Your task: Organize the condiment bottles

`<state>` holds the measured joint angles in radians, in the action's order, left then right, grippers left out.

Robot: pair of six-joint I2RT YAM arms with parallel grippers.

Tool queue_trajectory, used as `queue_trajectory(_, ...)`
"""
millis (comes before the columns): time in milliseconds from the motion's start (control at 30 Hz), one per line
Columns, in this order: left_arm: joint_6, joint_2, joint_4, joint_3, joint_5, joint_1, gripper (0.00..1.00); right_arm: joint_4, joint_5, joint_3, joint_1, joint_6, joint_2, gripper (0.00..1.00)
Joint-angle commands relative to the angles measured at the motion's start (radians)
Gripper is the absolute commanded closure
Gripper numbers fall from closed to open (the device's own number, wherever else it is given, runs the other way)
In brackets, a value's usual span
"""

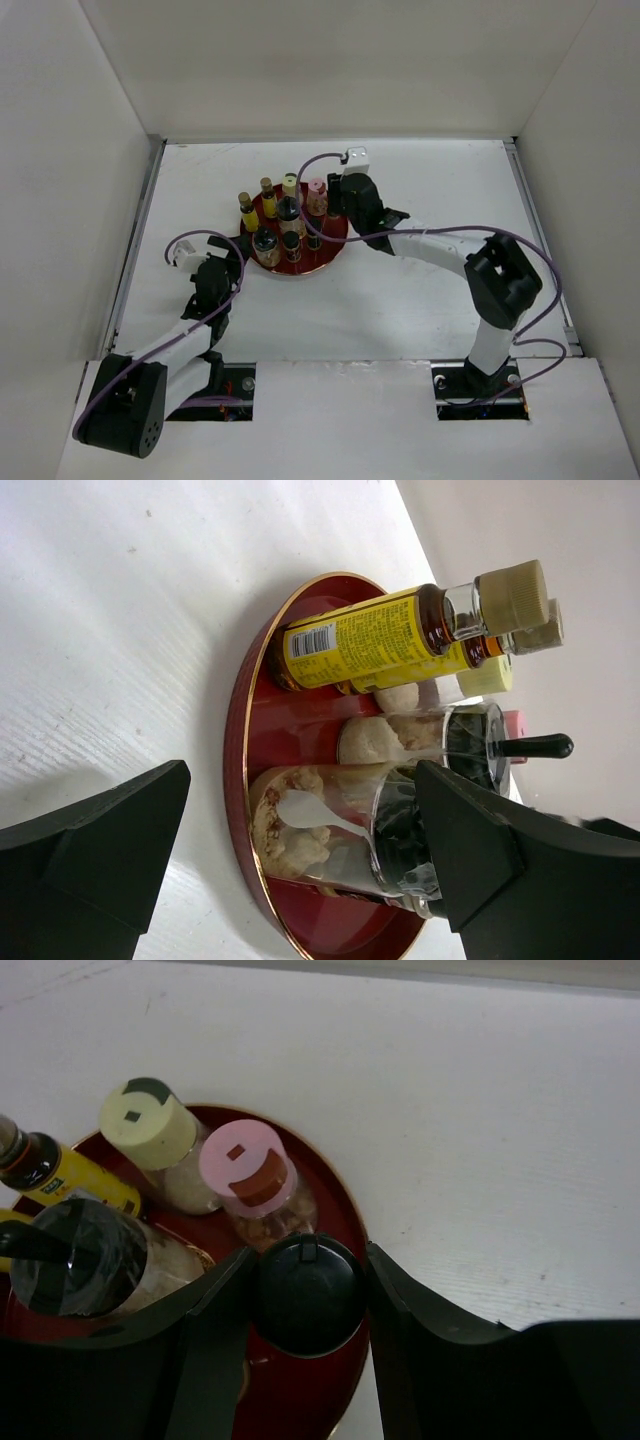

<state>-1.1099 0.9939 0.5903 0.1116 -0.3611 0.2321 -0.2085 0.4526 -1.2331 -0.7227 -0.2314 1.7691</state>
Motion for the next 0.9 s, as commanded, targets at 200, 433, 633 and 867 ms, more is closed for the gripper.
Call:
queue_trajectory(200,0.010,-0.026,-0.009,0.008,-0.010,-0.003,0.00,-0.009,0.027,-0.109,-0.025,0.000,0.125,0.65)
queue_trajectory(433,0.009,0.006,0.000,0.014,-0.003,-0.004,0.00,-0.011,0.034,-0.088,-0.025,-0.011,0.151,0.64)
queue_trajectory(633,0.012,0.005,-0.006,0.019,0.002,-0.004,0.00,-0.025,0.020,-0.062,-0.033,-0.031,0.139,0.37)
queue_trajectory(867,0.025,-0.001,-0.009,0.030,0.005,-0.010,0.00,-0.060,-0.002,-0.025,-0.053,-0.032,0.030,0.18)
